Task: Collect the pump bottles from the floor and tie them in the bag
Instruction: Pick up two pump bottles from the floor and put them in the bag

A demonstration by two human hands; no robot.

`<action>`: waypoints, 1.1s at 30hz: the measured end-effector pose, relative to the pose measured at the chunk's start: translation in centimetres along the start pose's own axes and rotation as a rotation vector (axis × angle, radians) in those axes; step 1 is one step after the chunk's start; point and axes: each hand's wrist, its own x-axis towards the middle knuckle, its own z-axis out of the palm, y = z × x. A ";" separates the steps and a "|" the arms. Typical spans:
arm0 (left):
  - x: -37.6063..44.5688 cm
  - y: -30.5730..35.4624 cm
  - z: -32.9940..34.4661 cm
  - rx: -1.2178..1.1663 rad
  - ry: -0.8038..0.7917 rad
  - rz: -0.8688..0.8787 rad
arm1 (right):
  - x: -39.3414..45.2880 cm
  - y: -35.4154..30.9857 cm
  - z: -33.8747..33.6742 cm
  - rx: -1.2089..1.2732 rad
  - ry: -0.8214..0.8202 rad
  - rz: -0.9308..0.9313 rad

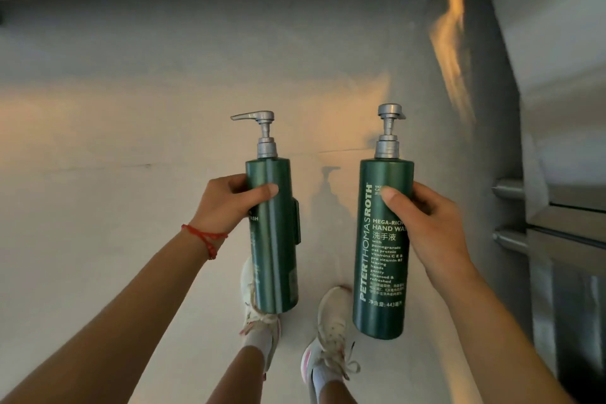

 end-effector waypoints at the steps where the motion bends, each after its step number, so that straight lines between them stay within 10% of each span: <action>1: -1.9 1.6 -0.8 -0.005 -0.012 0.021 | -1.2 -1.8 0.3 0.001 -0.010 -0.009; 17: -30.3 23.6 -10.9 -0.235 0.175 0.356 | -23.0 -28.6 4.1 -0.019 -0.128 -0.296; 33: -47.3 22.0 -31.9 -0.365 0.575 0.436 | -36.4 -38.9 25.8 -0.237 -0.405 -0.480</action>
